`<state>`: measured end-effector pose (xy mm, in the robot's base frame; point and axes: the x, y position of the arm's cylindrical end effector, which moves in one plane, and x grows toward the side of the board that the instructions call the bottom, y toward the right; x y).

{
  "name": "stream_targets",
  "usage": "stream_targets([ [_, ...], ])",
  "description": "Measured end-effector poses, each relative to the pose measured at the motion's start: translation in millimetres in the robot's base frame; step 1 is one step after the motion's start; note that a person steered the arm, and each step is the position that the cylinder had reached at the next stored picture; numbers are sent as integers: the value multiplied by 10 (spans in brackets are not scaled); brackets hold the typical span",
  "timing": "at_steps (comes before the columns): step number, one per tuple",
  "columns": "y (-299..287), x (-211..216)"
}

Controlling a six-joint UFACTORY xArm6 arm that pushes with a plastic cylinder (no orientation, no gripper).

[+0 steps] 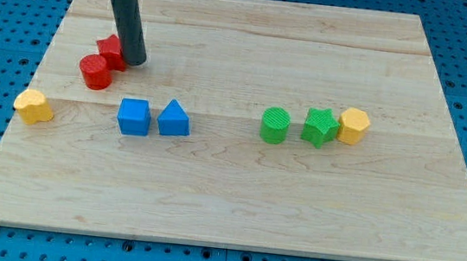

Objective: Slide the yellow hexagon above the green circle

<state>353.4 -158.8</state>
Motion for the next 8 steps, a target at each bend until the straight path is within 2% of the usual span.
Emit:
stream_targets([
  [3, 21, -118],
  [6, 1905, -182],
  [7, 2864, -138],
  [8, 3296, 465],
])
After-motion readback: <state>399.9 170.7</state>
